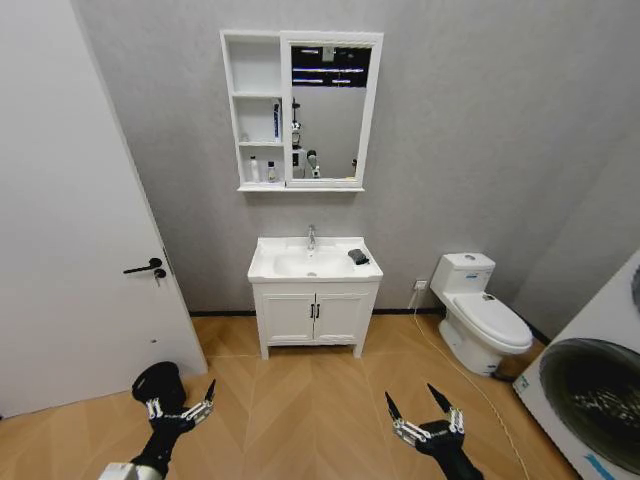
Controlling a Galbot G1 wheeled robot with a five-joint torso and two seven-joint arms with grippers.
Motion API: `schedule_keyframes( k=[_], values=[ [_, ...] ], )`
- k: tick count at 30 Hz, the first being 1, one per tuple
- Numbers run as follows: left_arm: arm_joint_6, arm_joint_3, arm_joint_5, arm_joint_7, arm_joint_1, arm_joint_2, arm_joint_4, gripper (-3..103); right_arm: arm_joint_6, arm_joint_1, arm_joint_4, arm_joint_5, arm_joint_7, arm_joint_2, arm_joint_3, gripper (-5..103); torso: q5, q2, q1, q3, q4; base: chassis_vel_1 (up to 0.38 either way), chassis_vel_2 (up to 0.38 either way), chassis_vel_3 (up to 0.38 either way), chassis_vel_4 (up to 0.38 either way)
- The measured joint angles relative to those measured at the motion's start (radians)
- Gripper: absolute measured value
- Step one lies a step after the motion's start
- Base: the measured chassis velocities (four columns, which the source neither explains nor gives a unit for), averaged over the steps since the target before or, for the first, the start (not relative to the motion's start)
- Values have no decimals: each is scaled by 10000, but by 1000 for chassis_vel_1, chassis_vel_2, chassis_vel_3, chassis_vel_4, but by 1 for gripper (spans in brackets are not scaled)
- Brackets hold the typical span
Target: Move facial cleanser and shampoo from washbasin to cabinet, then wipe washbasin with towel.
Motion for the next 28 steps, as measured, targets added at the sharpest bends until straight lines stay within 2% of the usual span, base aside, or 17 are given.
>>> schedule_keyframes(
  k=[11,28],
  values=[
    [0,3,0,0,4,-1,0,100,0,-4,0,0,1,0,3,100,7,5,-13,-3,-2,-72,-118,71,89],
    [0,0,0,0,4,-1,0,100,0,-3,0,0,0,0,-1,100,4,5,-11,-3,0,2,3,-1,-1]
  ],
)
